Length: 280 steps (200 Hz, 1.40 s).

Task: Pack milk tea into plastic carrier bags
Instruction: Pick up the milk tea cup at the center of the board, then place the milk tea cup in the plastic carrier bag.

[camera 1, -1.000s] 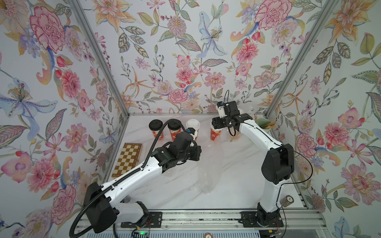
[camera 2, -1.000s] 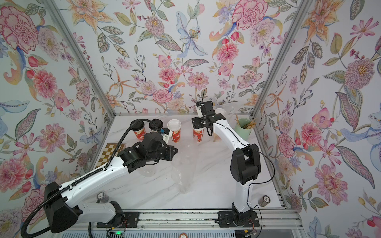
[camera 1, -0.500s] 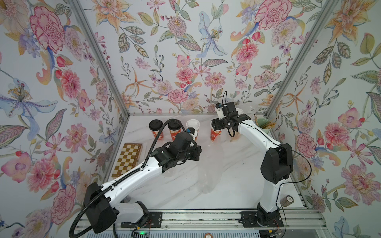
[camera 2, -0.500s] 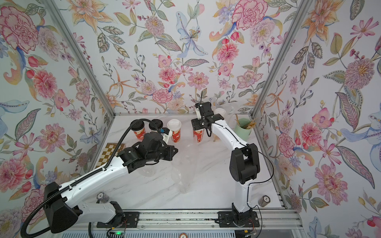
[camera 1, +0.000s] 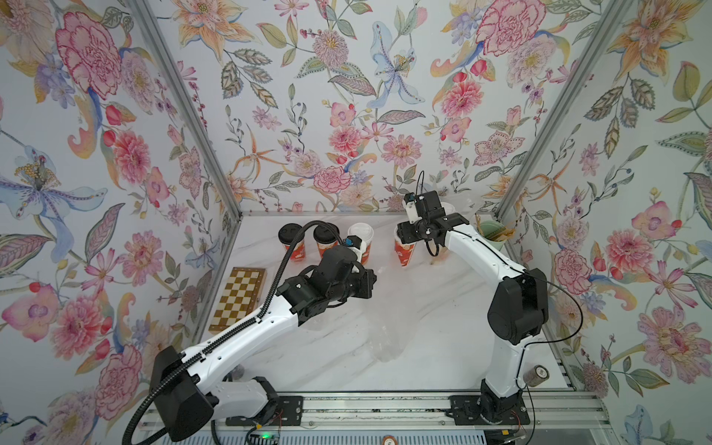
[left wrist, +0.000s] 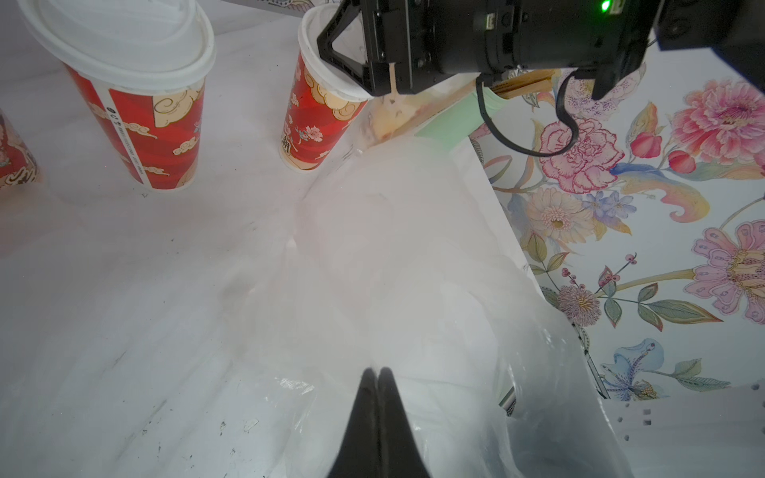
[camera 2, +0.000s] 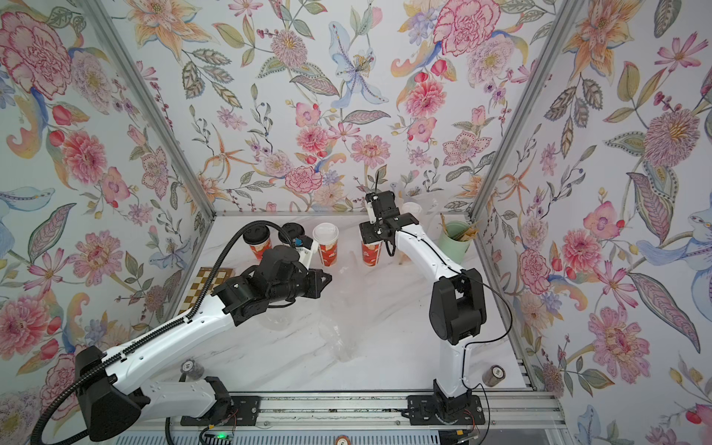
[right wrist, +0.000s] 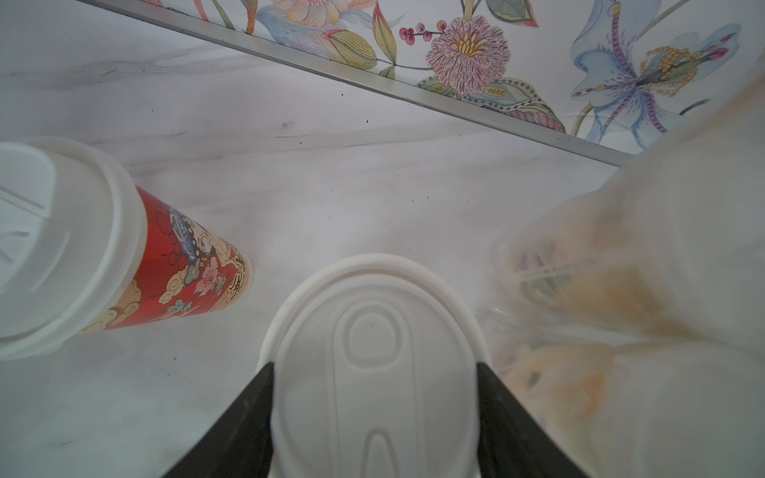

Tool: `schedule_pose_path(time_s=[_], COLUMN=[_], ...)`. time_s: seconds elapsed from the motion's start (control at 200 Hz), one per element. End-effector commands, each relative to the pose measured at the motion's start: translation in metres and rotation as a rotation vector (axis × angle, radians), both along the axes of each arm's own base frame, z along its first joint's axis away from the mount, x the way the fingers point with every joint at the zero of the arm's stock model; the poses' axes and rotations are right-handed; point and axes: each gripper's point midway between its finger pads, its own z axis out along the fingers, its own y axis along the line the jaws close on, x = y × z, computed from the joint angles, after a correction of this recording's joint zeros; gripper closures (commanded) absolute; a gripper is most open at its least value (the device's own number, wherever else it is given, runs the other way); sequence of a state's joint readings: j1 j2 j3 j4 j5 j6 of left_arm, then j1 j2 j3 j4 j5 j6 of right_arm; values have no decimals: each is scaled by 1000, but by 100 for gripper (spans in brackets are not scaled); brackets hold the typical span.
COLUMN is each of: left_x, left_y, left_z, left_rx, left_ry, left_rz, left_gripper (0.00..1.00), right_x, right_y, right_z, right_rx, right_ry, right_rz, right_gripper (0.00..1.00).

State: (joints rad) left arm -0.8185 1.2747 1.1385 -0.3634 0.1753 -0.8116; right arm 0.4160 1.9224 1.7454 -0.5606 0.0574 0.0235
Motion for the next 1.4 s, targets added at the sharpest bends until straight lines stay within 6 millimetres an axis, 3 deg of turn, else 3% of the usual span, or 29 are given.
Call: schedule_pose_path(time_s=[0.0, 0.565, 0.976, 1.051, 1.236, 1.396], left_x=[1, 0, 0, 1, 0, -1], left_y=[6, 19, 25, 26, 33, 36], left_z=[2, -15, -18, -19, -20, -19], left_rx=[-18, 53, 80, 90, 114, 115], left_ry=[-10, -5, -10, -11, -16, -23], left_rz=[33, 64, 72, 77, 92, 102], left_gripper=[99, 100, 100, 100, 100, 100], right_x=[-16, -106, -167, -184, -211, -230], right_y=[-5, -14, 1, 14, 30, 42], right_z=[41, 150, 227, 239, 260, 256], right_rx=[39, 164, 216, 222, 252, 272], right_ry=[-58, -162, -284, -301, -321, -284], right_rz=[-16, -1, 66, 109, 171, 217], right_gripper=[42, 42, 44, 44, 44, 44])
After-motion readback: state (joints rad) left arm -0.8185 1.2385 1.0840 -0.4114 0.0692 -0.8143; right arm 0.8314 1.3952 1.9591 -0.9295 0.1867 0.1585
